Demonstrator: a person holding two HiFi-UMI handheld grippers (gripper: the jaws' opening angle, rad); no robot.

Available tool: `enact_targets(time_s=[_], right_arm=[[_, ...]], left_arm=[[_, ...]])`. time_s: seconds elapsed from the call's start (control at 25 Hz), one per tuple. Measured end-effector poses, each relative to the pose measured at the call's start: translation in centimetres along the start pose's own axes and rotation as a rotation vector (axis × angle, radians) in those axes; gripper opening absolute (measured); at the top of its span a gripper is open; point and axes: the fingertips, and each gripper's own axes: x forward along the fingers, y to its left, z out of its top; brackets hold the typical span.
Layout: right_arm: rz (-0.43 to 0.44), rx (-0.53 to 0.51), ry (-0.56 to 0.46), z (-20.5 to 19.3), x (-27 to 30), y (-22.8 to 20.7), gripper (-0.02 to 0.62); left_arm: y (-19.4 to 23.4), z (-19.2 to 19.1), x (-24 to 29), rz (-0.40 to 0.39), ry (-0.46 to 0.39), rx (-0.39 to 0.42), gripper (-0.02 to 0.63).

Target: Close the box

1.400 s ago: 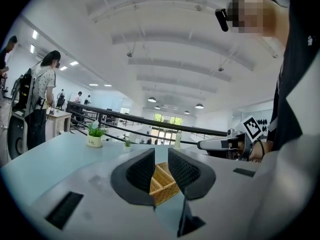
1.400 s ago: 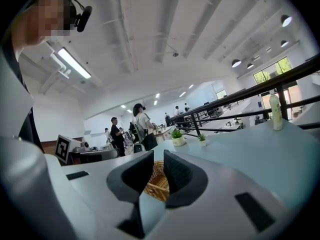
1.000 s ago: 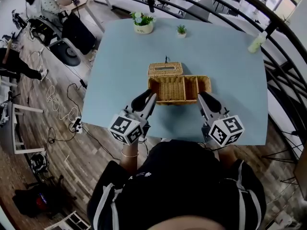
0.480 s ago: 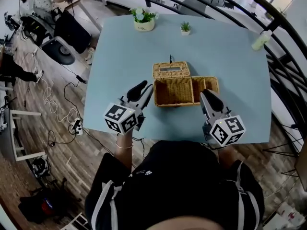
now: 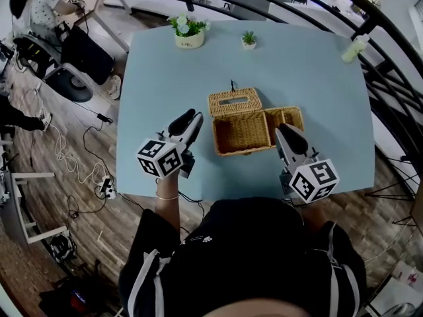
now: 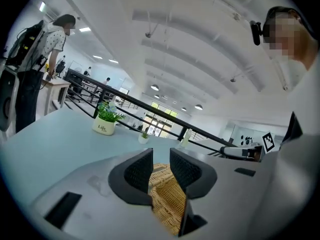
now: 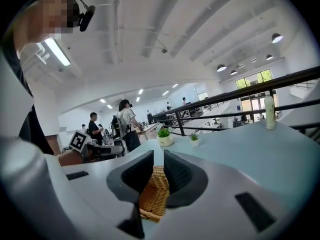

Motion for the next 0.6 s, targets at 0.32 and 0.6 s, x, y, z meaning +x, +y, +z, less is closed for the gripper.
enact_targets(time_s=[0.32,0.6], right_arm=[[-0.031,-0.006,0.032,-0.3,0.3,0.0,0.063],[-0.047,0.001,0.035,-0.4,1.4,-0.2,0.064]], left_arm=[[3.9,-1.1,2.1,-0.009,0.042,-0.062,0.115],[5.7,-4.3,4.6,-0.056,0.144,-0.173,0.127]])
